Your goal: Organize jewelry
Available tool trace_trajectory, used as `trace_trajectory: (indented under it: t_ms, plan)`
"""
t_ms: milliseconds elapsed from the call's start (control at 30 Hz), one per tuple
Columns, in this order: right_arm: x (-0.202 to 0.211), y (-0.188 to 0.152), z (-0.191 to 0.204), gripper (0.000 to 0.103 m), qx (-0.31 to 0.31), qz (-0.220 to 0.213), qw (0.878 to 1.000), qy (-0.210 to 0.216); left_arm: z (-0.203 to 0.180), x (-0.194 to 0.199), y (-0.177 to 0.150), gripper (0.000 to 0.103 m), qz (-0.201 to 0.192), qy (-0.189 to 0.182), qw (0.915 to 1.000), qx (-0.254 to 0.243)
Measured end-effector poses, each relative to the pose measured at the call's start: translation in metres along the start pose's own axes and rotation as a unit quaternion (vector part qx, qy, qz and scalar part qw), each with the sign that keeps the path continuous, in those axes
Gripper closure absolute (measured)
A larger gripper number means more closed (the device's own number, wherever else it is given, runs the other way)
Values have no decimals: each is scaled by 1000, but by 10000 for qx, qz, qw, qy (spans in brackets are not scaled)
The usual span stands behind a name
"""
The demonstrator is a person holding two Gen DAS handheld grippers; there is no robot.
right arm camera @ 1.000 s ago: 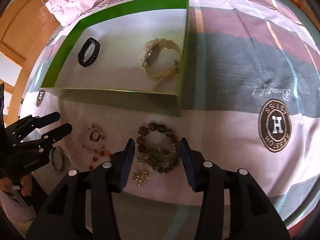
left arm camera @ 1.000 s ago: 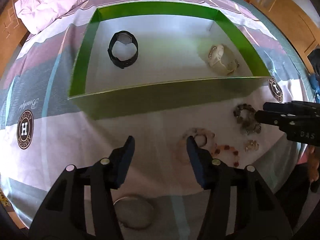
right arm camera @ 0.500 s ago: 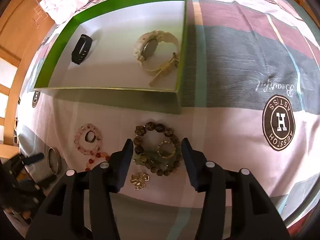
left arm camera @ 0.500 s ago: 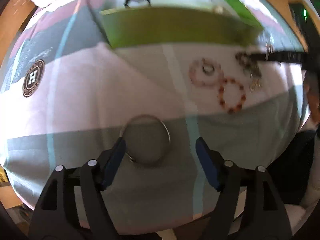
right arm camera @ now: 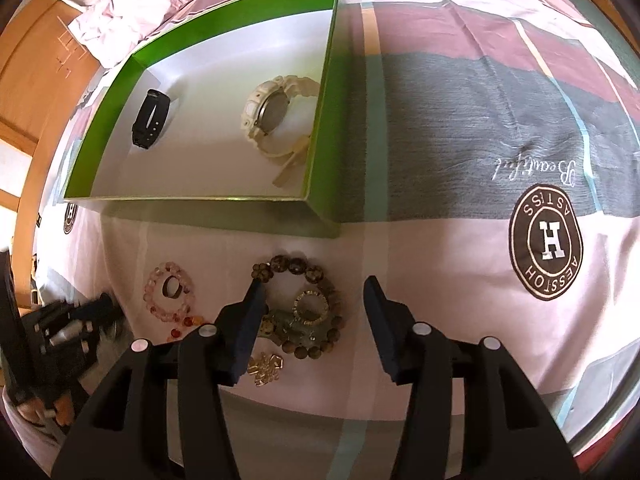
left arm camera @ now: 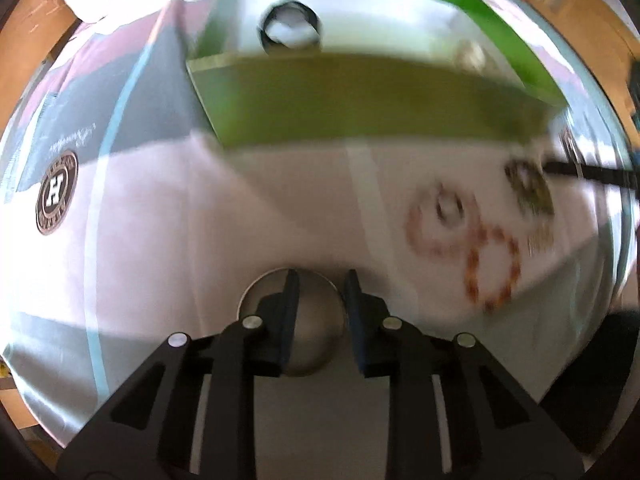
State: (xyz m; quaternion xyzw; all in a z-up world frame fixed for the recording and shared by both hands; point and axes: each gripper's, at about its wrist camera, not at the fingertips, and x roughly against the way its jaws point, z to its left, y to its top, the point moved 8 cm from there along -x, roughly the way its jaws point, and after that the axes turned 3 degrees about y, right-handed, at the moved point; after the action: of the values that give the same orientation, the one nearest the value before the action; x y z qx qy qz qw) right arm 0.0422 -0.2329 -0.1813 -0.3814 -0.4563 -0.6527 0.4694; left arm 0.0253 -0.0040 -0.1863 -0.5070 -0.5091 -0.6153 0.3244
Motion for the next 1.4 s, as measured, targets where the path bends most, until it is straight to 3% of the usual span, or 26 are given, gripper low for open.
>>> trace_trajectory:
  t_ms: [133,167,200,367,400,500,533,667,733,833,900,1067,1200,1333,1400]
  plan:
    - [-4,1,-3,52,101,-76,9997,-208,-11,20,22,52,-399,-471,9981,33]
    - [-5,4,-3,59,131,-155,9994,-284,-15,24,26,51,-473,-457,9978,-34]
    - [-9,5,-3,72,150,-156,9992,-336,-20,26,31,51,-529,-407,9977,-145]
    - [-22,3,15,86,463,-70,9987,-196,-50,5,55,50,-384,-577,9970,-345]
    - [-21,3,19,94,463,-112,9988,-53,-54,1,55,50,-396,-629,9965,-391]
    - [-5,8,38,98,460,-430,9956,695,-61,-11,50,50,-347,-490,9964,-596]
    - [4,11,45,103,526,-606,9932,845,-62,-12,47,48,-354,-497,9958,-677]
    - [30,22,56,103,561,-1099,9846,1240,-60,-12,43,40,-324,-520,9955,-726]
    - [28,22,54,103,533,-1076,9869,1081,-57,-17,41,40,-255,-461,9961,-708]
    - [13,15,46,101,454,-616,9932,877,-55,-18,40,41,-221,-380,9962,-746]
    - [3,10,39,95,414,-446,9966,561,-53,-17,39,42,-222,-321,9963,-765]
    - [-16,4,22,92,298,-215,9993,48,-45,-15,38,47,-217,-225,9970,-710]
    - [-25,4,27,60,407,-187,9990,-82,-45,-11,35,47,-275,-91,9957,-876]
    - [-31,2,34,59,682,-184,9971,-279,-54,-11,32,49,-290,-70,9933,-1115]
    - [-35,2,38,62,837,-235,9954,-401,-54,-12,30,59,-330,148,9913,-1267]
